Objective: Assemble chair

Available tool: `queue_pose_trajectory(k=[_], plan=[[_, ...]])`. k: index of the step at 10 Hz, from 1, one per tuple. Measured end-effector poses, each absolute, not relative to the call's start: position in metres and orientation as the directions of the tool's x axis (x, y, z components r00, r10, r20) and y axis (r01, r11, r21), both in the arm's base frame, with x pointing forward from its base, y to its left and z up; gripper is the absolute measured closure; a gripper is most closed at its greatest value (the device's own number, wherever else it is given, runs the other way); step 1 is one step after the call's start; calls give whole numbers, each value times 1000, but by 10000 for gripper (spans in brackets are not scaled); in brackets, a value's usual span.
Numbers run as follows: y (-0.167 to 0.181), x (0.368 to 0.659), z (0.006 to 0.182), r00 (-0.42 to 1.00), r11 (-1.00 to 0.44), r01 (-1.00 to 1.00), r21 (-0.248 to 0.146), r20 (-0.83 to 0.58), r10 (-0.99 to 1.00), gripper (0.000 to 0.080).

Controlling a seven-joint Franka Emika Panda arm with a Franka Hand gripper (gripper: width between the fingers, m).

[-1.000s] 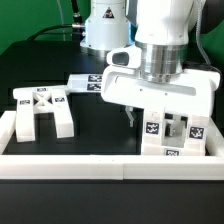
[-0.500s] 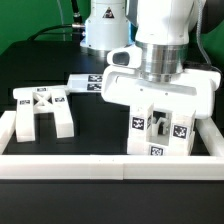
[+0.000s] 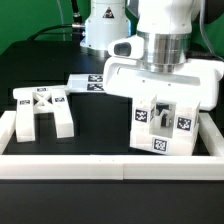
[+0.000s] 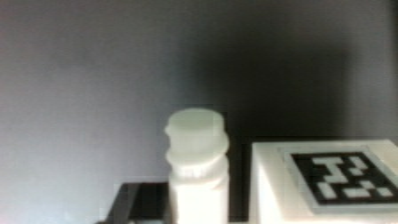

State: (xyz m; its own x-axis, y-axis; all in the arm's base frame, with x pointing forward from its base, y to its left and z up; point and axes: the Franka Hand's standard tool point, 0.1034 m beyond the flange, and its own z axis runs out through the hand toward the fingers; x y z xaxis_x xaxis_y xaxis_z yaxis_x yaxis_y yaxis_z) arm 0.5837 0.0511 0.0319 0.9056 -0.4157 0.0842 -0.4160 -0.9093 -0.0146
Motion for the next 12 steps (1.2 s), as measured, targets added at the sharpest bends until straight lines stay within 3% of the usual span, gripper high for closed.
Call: queue_pose_trajectory(k=[3, 5, 8, 12], plan=[[45, 587, 68, 929, -930, -368, -20, 32, -368, 544], [42, 584, 65, 929, -929, -370, -9, -5, -369, 544], [31, 577, 66, 910, -935, -353, 41, -217, -353, 544], [21, 574, 83, 807, -949, -309, 70, -508, -300, 544]])
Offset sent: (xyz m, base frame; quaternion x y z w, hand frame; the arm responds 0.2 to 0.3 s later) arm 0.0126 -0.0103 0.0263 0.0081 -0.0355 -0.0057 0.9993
